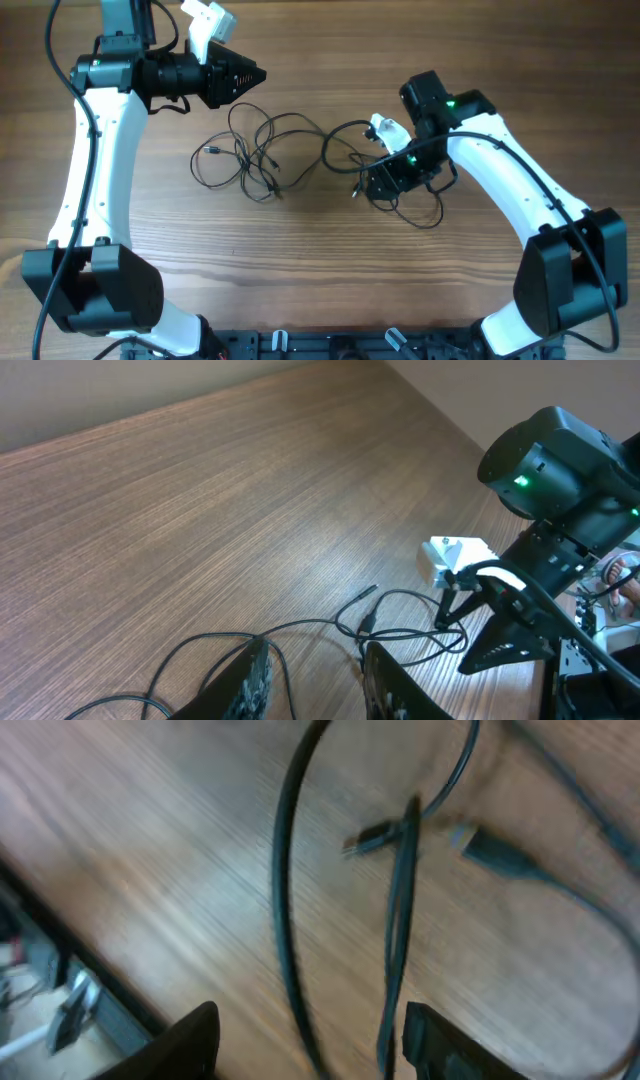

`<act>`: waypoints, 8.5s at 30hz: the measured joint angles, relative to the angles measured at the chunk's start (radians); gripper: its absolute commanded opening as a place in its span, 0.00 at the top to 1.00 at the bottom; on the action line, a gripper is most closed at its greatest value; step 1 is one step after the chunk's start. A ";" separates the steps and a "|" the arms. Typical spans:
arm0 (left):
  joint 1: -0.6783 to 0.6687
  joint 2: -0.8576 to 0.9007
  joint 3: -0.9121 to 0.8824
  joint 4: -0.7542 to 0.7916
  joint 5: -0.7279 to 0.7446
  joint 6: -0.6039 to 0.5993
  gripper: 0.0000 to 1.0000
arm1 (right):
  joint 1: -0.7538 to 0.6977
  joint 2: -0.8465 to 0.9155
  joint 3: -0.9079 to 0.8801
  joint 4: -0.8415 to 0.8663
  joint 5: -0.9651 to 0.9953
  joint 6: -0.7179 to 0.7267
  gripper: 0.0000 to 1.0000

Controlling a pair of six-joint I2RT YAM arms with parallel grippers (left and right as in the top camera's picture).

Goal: Untangle cables

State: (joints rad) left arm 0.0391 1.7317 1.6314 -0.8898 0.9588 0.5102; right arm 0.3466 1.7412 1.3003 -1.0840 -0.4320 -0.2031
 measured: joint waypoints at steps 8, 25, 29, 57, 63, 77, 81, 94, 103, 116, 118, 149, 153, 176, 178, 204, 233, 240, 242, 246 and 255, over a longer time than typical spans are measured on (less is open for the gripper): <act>0.056 -0.053 0.000 0.027 -0.066 -0.043 0.66 | 0.005 0.002 -0.134 0.200 0.097 0.096 0.39; 0.081 -0.109 0.000 -0.074 -0.440 -0.266 0.66 | 0.018 0.004 -0.217 0.313 0.104 0.249 0.95; 0.081 -0.109 0.000 -0.159 -0.560 -0.278 0.69 | 0.018 0.004 -0.217 0.312 0.113 0.286 0.95; -0.085 -0.109 0.000 -0.176 -0.829 -0.398 0.68 | 0.020 -0.276 0.486 -0.253 0.192 0.264 0.96; -0.085 -0.109 0.000 -0.176 -0.814 -0.401 0.68 | 0.019 -0.178 0.481 -0.161 0.003 0.106 0.96; -0.085 -0.109 0.000 -0.177 -0.812 -0.401 0.68 | 0.019 -0.178 0.481 -0.168 0.425 0.323 0.96; -0.085 -0.109 0.000 -0.179 -0.812 -0.401 0.68 | -0.003 -0.178 0.511 -0.172 0.573 0.413 0.96; -0.085 -0.109 0.000 -0.181 -0.802 -0.401 0.67 | -0.479 -0.170 0.647 0.074 0.600 0.429 0.94; -0.087 -0.109 0.000 -0.192 -0.793 -0.423 0.69 | -0.662 0.148 0.848 0.236 0.590 0.381 0.77; -0.160 -0.110 0.000 -0.206 -0.793 -0.427 0.69 | -0.843 0.620 1.171 0.149 0.590 0.355 0.75; -0.160 -0.110 0.000 -0.206 -0.793 -0.427 0.69 | -0.841 0.620 1.177 0.140 0.590 0.356 0.70; -0.160 -0.111 0.000 -0.218 -0.793 -0.435 0.70 | -0.605 0.620 0.742 0.024 0.635 0.707 0.55; -0.160 -0.111 0.000 -0.218 -0.793 -0.435 0.70 | -0.604 0.620 0.706 0.050 0.635 0.711 0.53; -0.160 -0.111 0.000 -0.218 -0.793 -0.435 0.70 | -0.604 0.620 0.600 0.139 0.724 0.862 0.47; -0.160 -0.111 0.000 -0.218 -0.793 -0.435 0.70 | -0.604 0.620 0.594 0.156 0.724 0.866 0.45; -0.160 -0.111 0.000 -0.183 -0.785 -0.435 0.69 | -0.604 0.620 0.590 0.343 0.463 0.708 0.39; -0.241 -0.111 0.000 -0.184 -0.743 -0.435 0.70 | -0.604 0.632 0.585 0.279 0.759 0.750 0.38; -0.241 -0.111 0.000 -0.232 -0.743 -0.429 0.70 | -0.602 0.640 0.586 0.273 0.782 0.801 0.38; -0.240 -0.111 0.000 -0.236 -0.743 -0.425 0.70 | -0.602 0.640 0.586 0.273 0.782 0.805 0.39; -0.241 -0.111 0.000 -0.236 -0.743 -0.418 0.70 | -0.601 0.641 0.587 0.274 0.782 0.811 0.85; -0.240 -0.111 0.000 -0.236 -0.743 -0.418 0.71 | -0.600 0.645 0.587 0.258 0.797 0.811 0.96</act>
State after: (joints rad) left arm -0.2012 1.6211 1.6314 -1.1259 0.2157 0.0917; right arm -0.2531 2.3867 1.8874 -0.8257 0.3645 0.6083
